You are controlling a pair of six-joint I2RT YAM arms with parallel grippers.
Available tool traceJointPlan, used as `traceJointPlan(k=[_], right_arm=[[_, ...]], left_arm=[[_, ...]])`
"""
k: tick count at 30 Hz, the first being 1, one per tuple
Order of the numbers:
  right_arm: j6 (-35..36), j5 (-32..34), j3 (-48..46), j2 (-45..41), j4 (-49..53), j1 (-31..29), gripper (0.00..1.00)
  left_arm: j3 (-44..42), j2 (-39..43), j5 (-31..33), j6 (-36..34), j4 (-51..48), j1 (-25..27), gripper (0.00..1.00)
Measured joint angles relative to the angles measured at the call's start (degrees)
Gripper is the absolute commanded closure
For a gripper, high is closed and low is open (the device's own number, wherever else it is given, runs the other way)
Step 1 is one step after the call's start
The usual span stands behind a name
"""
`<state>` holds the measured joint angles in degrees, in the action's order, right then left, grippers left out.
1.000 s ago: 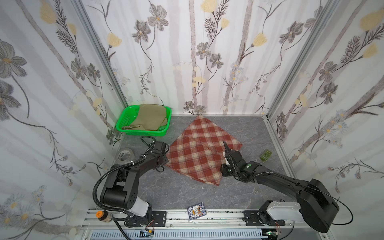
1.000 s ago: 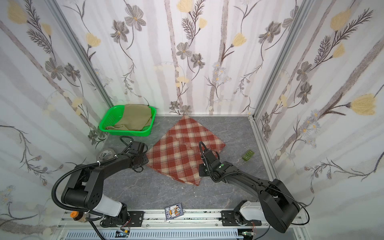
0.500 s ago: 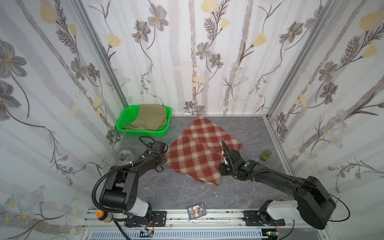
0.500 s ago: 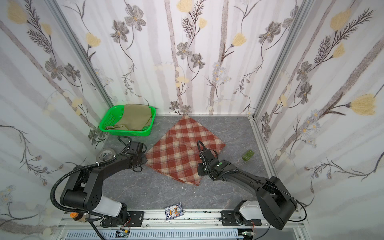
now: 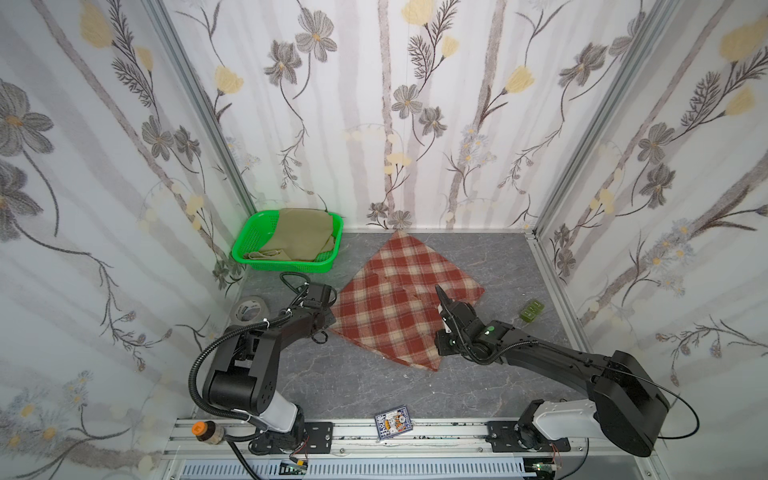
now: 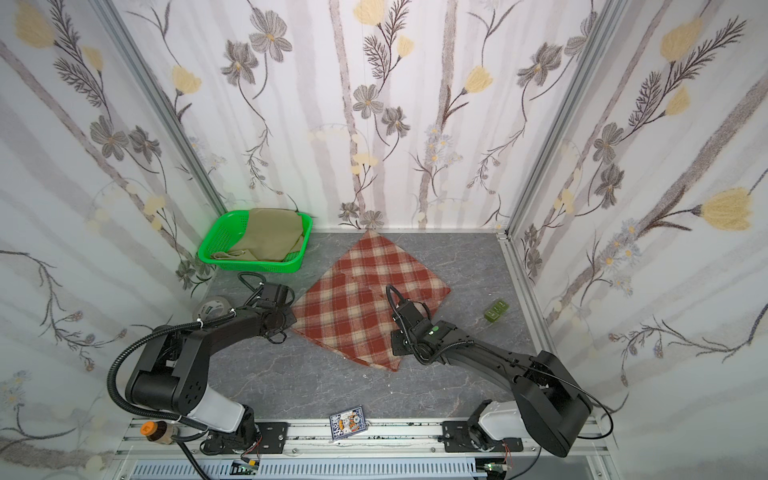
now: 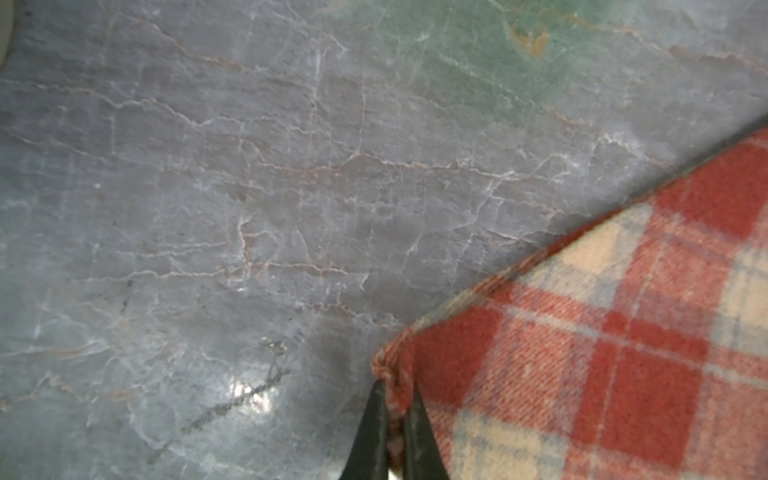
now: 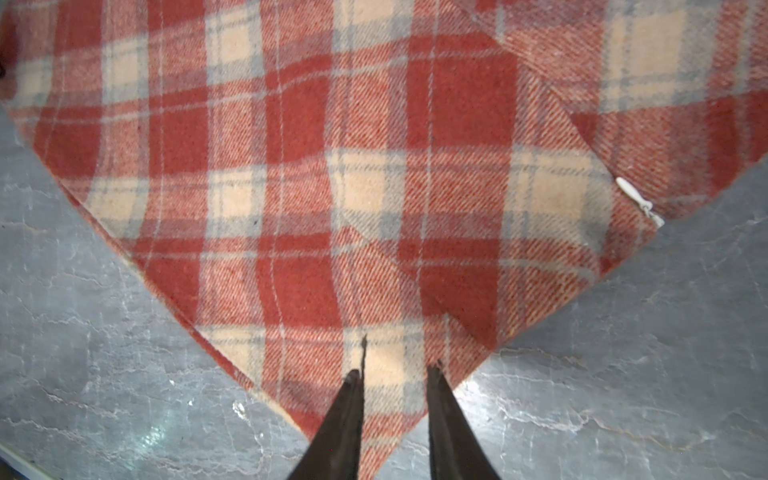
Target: Fold and stack the skirts
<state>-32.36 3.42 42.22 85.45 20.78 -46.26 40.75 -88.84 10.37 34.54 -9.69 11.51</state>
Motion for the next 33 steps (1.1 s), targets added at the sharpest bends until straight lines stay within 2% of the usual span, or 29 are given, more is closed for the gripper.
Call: traceJointPlan(k=[7, 12, 16, 22, 33], right_arm=[[1.44, 3.15, -0.37, -1.14, 3.30, -8.72, 0.56], [3.41, 4.31, -0.42, -0.83, 3.41, -13.05, 0.58], [4.94, 6.12, 0.11, 2.27, 3.45, -13.90, 0.61], [8.33, 7.67, 2.47, 5.22, 3.17, -16.00, 0.54], [12.48, 7.56, 2.23, 10.21, 1.77, -16.35, 0.53]], left_arm=[[-0.04, 0.79, -0.15, -0.04, 0.00, -0.15, 1.00], [-0.04, 0.79, -0.44, -0.07, 0.02, -0.39, 1.00], [-0.04, 0.76, -0.52, -0.31, 0.02, -0.55, 1.00], [-0.04, 1.27, -0.87, -0.31, 0.02, -0.87, 1.00], [-0.17, 1.92, -1.38, -0.31, 0.04, -1.81, 1.00]])
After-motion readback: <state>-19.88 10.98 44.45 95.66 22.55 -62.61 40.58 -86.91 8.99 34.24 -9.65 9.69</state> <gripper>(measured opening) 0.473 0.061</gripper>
